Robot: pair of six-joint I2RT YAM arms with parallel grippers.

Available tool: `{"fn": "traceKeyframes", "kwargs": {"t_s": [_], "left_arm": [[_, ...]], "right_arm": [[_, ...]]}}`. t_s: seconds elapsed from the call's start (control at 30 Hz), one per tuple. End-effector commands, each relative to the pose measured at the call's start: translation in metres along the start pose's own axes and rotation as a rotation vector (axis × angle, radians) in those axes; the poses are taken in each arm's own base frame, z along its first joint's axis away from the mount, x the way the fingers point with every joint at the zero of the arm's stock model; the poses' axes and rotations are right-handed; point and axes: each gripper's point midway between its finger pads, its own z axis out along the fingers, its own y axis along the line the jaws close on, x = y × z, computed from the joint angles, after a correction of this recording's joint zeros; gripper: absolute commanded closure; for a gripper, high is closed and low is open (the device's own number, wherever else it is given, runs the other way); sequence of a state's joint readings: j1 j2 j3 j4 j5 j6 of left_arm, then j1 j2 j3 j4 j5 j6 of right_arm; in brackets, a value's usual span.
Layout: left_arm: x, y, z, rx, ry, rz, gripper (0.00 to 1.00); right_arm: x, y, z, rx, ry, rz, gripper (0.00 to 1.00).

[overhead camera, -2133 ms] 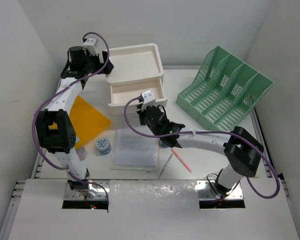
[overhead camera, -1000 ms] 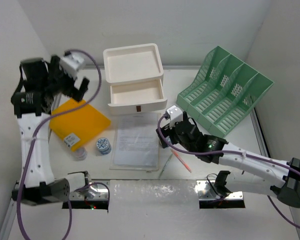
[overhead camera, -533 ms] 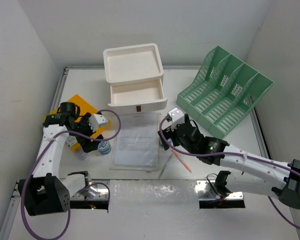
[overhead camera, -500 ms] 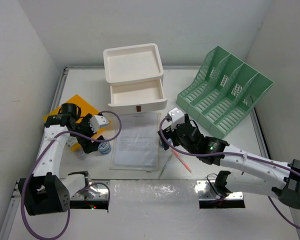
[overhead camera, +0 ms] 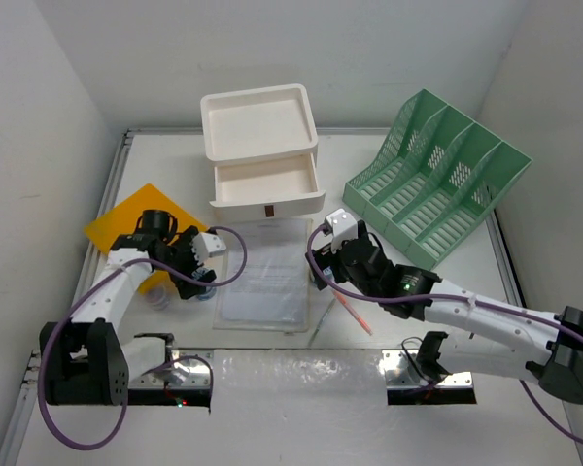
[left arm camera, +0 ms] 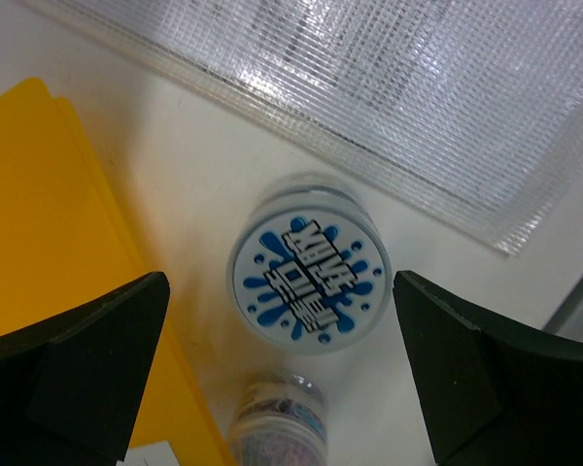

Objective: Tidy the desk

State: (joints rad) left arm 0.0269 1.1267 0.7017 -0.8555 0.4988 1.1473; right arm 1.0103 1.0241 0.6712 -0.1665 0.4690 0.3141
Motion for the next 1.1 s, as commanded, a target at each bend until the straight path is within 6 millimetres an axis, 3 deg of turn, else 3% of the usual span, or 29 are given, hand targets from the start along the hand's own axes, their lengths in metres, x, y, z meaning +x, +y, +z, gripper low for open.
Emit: {"fn": "traceKeyframes", "kwargs": {"t_s": [0.0,0.13,0.23,0.3,0.33,0.37,0.43,0.47,0.5,0.53,0.57,0.6,0.7,0.8,0.83,0.93,0.97,1.03,1.07], "left_arm": [[-0.013,0.009,0.014,-0.030,-0.047,0.042,0.00],[0.003,0.018,0.023,-0.064,0.019,0.013,0.00],[0.012,0.011,0.027,-0.030,0.052,0.009,0.01],[0.013,0.006,0.026,-0.010,0.052,0.021,0.08],[0.013,0.004,0.025,-0.002,0.051,0.020,0.13],[0.011,0.003,0.023,0.003,0.049,0.025,0.26],[0.005,0.000,0.018,0.018,0.031,0.033,0.42],[0.000,-0.002,0.011,0.028,0.025,0.046,0.58],[-0.005,-0.003,0.007,0.033,0.014,0.054,0.65],[-0.006,-0.006,0.002,0.042,0.016,0.049,0.82],[-0.016,0.000,-0.007,0.010,-0.003,0.069,0.91],[-0.019,0.002,-0.013,-0.006,-0.003,0.075,0.99],[-0.032,0.014,-0.041,-0.056,0.019,0.070,1.00],[-0.051,0.032,-0.078,-0.142,0.031,0.079,1.00],[-0.068,0.043,-0.100,-0.203,0.009,0.094,1.00],[-0.105,0.065,-0.139,-0.328,-0.069,0.107,1.00],[-0.132,0.075,-0.164,-0.396,-0.141,0.101,1.00],[-0.182,0.086,-0.193,-0.442,-0.332,0.083,1.00],[-0.202,0.085,-0.197,-0.419,-0.409,0.079,1.00]], "right_arm": [[-0.009,-0.002,0.002,0.018,-0.030,0.022,0.02],[-0.008,-0.002,0.003,0.020,-0.028,0.022,0.02],[-0.008,-0.001,0.002,0.018,-0.026,0.018,0.02],[-0.008,-0.002,0.002,0.025,-0.026,0.015,0.02],[-0.008,-0.003,0.002,0.026,-0.028,0.017,0.02],[-0.008,-0.003,0.003,0.027,-0.028,0.018,0.02],[-0.008,-0.003,0.002,0.025,-0.030,0.018,0.02],[-0.008,-0.003,0.002,0.027,-0.029,0.019,0.02],[-0.007,-0.004,0.002,0.029,-0.027,0.016,0.02],[-0.006,-0.004,0.002,0.031,-0.026,0.015,0.02],[-0.005,-0.004,0.002,0.031,-0.024,0.013,0.02],[-0.005,-0.005,0.002,0.032,-0.026,0.014,0.02],[-0.003,-0.008,0.001,0.045,-0.024,0.012,0.01],[-0.001,-0.011,0.000,0.064,-0.016,0.009,0.01],[0.002,-0.013,0.000,0.071,-0.008,0.005,0.01],[0.004,-0.016,-0.003,0.082,-0.009,0.011,0.01],[0.004,-0.018,-0.003,0.088,-0.011,0.015,0.01],[0.006,-0.020,-0.005,0.094,-0.020,0.023,0.01],[0.007,-0.022,-0.006,0.105,-0.022,0.026,0.01]]}}
